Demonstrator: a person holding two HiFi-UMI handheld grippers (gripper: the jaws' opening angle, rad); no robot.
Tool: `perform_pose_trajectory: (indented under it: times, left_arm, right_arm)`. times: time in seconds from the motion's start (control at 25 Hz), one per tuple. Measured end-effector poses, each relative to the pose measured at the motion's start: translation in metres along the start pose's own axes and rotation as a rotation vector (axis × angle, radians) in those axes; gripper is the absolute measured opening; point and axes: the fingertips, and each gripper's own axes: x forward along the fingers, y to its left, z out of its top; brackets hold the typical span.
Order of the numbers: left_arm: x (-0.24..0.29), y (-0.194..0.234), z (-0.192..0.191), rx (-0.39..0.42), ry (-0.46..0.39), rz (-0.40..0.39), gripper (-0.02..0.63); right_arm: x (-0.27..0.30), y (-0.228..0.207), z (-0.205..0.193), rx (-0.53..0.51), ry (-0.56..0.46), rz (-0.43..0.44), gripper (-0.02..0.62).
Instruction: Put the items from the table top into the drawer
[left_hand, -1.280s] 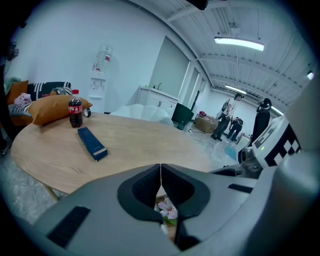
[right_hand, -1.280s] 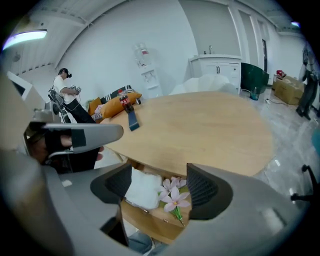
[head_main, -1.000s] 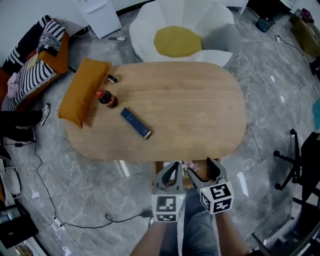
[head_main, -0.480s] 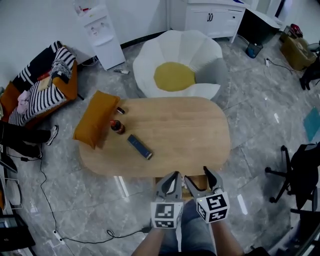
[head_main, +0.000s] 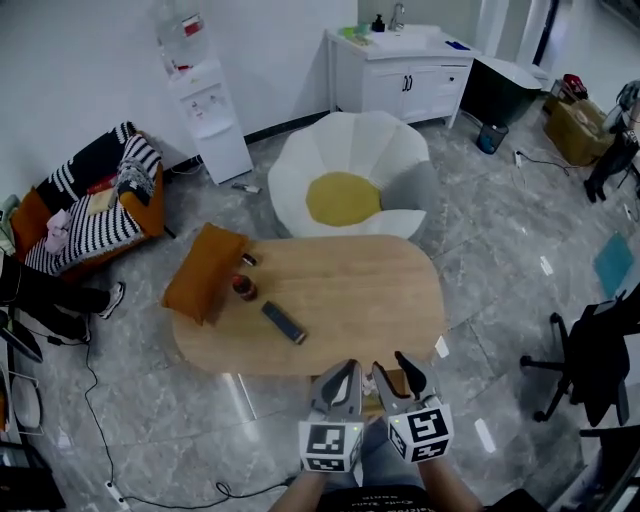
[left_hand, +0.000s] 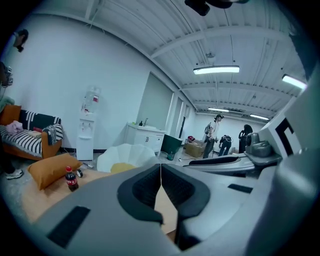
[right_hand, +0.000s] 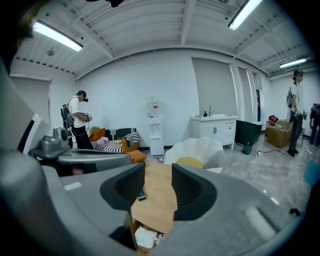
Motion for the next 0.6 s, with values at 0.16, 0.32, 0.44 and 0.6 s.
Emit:
perform_pose_trajectory:
  times: [0.16, 0.32, 0.44, 0.6]
  left_arm:
    - [-0.016, -0.004, 0.016, 0.006, -0.030, -0.020, 0.011]
    - [-0.028, -0.017, 0.031, 0.030, -0.058, -0.048, 0.012]
    - [-0.036, -0.023, 0.040, 0.035, -0.082, -0.050, 0.012]
    - [-0.044, -0.031, 0.048, 0.030, -0.099, -0.055, 0.011]
  right_arm:
    - [-0.016, 0.009, 0.022, -0.041, -0.048, -0.016, 0.113]
    - [-0.032, 0.014, 0.036, -0.058, -0.078, -0.018, 0.080]
    - [-0.043, 0.020, 0.045, -0.078, -0.096, -0.011, 0.057]
    - [-0.054, 0.023, 0.054, -0.098, -0.116, -0.023, 0.032]
